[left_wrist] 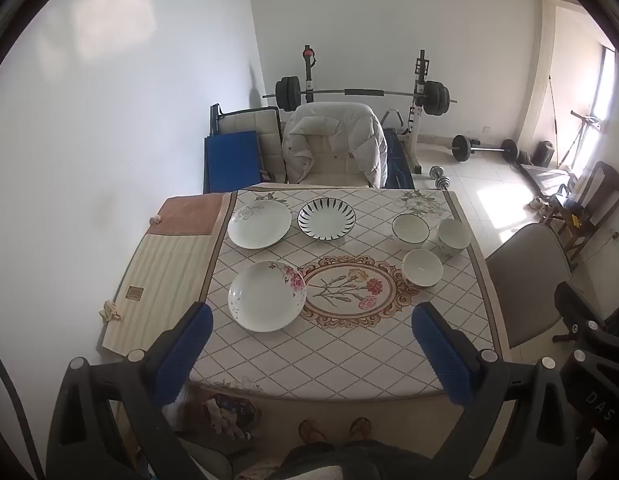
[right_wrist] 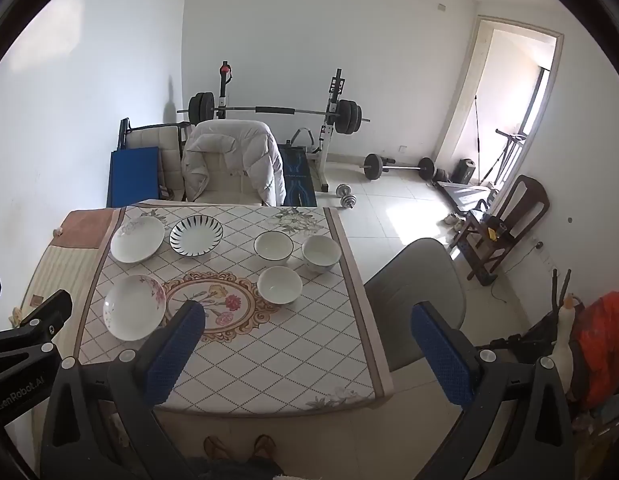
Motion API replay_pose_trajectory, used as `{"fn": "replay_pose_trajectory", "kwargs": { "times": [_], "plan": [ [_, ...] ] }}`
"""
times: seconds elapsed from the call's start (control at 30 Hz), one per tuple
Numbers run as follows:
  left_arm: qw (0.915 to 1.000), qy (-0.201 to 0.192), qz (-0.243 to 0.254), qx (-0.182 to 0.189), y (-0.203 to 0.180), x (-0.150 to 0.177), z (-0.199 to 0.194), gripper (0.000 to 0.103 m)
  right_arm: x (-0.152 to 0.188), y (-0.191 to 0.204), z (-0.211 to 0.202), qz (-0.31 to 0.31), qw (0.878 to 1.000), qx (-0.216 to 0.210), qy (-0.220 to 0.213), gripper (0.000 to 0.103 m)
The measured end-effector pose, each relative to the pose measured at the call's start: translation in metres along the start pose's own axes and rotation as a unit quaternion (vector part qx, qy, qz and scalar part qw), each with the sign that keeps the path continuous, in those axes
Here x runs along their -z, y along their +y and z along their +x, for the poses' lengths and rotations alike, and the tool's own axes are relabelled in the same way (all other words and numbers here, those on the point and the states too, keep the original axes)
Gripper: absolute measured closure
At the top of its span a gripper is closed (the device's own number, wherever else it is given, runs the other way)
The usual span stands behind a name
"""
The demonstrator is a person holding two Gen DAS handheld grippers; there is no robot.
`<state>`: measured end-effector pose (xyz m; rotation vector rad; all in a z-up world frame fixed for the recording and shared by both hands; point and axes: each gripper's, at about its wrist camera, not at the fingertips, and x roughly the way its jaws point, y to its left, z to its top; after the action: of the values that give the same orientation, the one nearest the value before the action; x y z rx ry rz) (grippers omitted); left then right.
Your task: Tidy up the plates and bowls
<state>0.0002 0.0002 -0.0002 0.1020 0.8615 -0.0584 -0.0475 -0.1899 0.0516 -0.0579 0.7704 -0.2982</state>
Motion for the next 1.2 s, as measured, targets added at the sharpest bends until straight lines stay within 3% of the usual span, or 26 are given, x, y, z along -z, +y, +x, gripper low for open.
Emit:
{"fn": "replay_pose_trajectory", "kwargs": {
  "times": [1.2],
  "plan": [
    [1.0000, -0.004, -0.004, -0.007, 0.007, -0.003, 0.006, 0.001, -0.001, 0.001, 0.005, 0.014, 1.000, -0.017, 0.007, 0.000]
  ]
}}
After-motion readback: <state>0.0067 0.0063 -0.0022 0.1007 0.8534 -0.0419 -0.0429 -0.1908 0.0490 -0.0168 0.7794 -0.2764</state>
